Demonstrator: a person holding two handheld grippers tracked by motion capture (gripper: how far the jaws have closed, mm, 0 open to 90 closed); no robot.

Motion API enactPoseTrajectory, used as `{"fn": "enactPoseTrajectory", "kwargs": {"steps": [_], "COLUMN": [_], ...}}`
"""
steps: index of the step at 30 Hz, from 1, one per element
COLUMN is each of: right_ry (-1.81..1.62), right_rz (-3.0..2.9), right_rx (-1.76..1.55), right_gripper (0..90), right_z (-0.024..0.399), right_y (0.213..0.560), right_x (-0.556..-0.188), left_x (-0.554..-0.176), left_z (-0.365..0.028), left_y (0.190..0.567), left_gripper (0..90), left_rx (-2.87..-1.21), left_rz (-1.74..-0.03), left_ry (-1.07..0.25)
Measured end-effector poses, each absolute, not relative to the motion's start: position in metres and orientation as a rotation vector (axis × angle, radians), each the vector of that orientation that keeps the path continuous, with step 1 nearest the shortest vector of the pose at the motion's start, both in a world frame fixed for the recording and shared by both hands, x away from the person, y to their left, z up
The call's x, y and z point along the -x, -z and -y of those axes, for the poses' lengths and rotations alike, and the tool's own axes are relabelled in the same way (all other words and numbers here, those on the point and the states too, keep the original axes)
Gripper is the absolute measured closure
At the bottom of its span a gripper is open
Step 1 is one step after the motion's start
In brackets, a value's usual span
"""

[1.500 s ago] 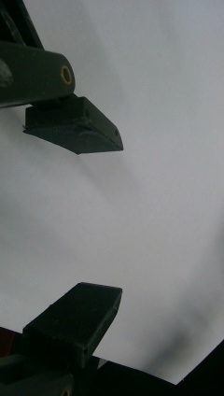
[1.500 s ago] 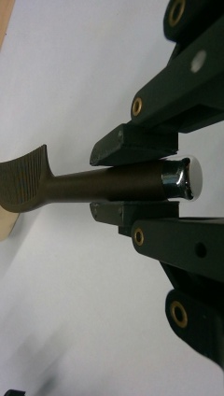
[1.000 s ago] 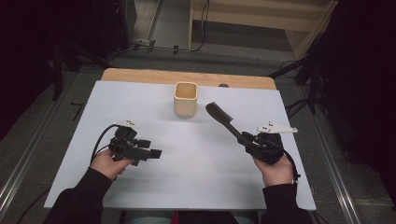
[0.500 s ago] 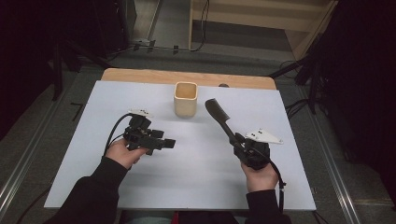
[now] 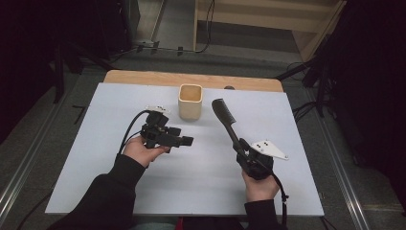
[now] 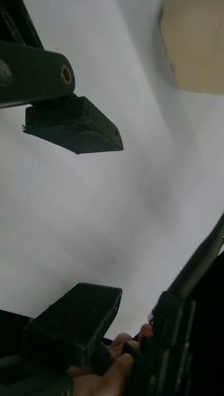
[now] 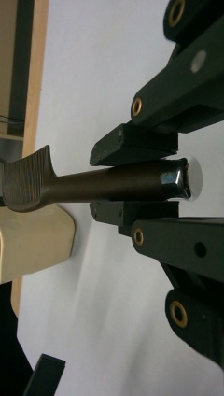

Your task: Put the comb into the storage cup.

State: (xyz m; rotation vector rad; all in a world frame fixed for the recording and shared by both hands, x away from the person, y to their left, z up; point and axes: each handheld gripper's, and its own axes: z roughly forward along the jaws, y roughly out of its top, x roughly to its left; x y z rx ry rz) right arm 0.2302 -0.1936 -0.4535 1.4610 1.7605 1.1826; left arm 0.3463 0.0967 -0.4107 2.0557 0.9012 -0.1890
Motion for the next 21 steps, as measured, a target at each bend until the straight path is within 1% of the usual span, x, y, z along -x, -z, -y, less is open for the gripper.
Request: {"fn": "enactPoseTrajectory", "kwargs": {"steps": [15,21], "right_ry": [-1.215,-1.213], "right_rz": [-1.667,-1.644], "right_rx": [-1.452,-1.440], "right_gripper": [70.3,70.3], "right_z": [0.185,0.180], "right_y": [0.462,0.463], "right_x": [-0.224,-0.223], "left_x": [-0.353,-0.354], "left_z": [-0.068,-0.056], "left_y": [0.400,0.400], "left_gripper": [25.5,25.5], "left_rx": [-2.016,-2.011], "left_rz": [-0.881,-0.894], "left_ry": [0.221,0.213]}}
